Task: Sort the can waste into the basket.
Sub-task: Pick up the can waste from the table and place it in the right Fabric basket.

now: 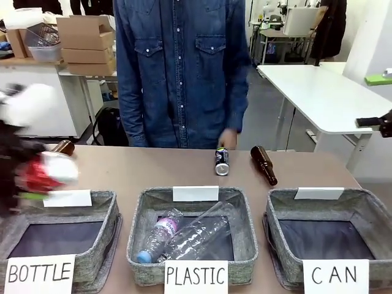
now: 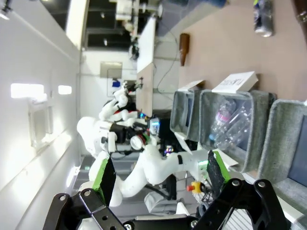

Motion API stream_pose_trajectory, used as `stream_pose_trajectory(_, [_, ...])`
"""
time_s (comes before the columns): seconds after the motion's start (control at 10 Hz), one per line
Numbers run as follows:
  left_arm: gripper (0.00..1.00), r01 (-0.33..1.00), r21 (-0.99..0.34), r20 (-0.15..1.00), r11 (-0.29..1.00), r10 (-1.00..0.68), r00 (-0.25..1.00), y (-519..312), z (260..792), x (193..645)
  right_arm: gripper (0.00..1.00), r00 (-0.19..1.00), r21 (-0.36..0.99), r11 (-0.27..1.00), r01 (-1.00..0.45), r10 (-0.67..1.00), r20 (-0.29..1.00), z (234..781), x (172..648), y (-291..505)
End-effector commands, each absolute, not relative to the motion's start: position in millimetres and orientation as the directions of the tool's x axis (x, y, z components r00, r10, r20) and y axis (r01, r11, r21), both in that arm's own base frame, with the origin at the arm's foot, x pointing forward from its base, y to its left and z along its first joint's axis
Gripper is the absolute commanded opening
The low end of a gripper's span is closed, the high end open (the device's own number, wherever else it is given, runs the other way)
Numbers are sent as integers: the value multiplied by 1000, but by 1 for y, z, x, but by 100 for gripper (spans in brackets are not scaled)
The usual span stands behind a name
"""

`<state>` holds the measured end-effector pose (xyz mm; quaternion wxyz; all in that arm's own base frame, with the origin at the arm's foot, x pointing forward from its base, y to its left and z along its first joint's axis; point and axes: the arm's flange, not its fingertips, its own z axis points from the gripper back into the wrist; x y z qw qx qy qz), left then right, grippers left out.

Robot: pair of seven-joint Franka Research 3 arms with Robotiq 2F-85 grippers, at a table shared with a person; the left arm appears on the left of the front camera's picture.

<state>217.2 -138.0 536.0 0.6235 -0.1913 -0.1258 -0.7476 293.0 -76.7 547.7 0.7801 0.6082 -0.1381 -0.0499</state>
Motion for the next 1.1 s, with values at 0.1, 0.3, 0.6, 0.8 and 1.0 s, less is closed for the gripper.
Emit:
stream_pose_trajectory(0.1, [0, 897, -151, 369, -416, -865, -339, -289, 524, 271, 100, 905, 883, 464, -72, -342, 254, 585, 232, -195])
stream_pose_trajectory(0.3, [0, 911, -127, 418, -393, -854, -310, -401, 520, 278, 100, 879, 732, 679, -65, -307, 364, 579, 176, -257])
stream_pose_trajectory(0.6, [0, 942, -43, 466, -332, -841, -274, -550, 504, 272, 100, 865, 764, 640, -83, -335, 374, 553, 131, -280])
stream_pose_trajectory(0.8, [0, 967, -71, 502, -245, -846, -178, -620, 479, 265, 100, 864, 728, 685, -30, -349, 363, 573, 133, -282])
stream_pose_trajectory(1.0, [0, 952, -51, 528, -303, -817, -232, -589, 484, 259, 100, 864, 728, 685, -30, -349, 363, 573, 133, -282])
